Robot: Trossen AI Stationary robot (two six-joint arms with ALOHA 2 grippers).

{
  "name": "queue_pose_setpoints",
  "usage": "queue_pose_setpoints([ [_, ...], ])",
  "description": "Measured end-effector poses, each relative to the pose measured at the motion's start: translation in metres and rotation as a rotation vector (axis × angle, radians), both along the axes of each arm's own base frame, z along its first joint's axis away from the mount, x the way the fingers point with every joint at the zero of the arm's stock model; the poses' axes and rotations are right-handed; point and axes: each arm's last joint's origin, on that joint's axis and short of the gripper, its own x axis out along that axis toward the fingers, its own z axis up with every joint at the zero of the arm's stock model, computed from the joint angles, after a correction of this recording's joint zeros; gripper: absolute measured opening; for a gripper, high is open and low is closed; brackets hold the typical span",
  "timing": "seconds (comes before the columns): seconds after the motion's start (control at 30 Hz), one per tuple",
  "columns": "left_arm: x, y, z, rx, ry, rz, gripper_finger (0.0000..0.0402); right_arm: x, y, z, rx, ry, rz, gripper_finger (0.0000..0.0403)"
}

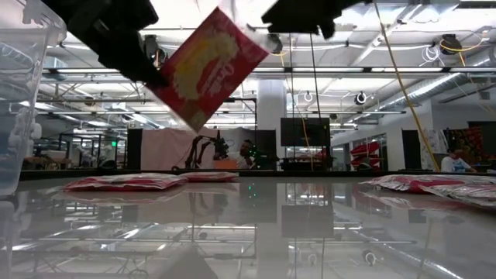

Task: Sort popcorn bags into baskets
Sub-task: Put the popcorn bag into the transparent bin

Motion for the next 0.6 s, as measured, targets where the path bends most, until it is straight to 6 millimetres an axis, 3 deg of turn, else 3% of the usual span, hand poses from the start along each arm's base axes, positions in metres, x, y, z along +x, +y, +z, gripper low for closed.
queue_pose_setpoints([
  [0.17, 0.003, 0.000, -0.004, 0.001, 0.017, 0.001, 0.0017, 0.022, -0.006, 0.014, -0.059, 0.029, 0.020, 0.0160],
  [0.27, 0.003, 0.000, -0.005, 0.001, 0.026, 0.001, 0.0020, 0.036, -0.010, 0.012, -0.058, 0.060, 0.064, 0.0160],
  [0.6, 0.002, 0.000, -0.008, 0.007, 0.058, 0.000, 0.0023, 0.062, -0.022, -0.027, -0.047, 0.185, 0.126, 0.0153],
])
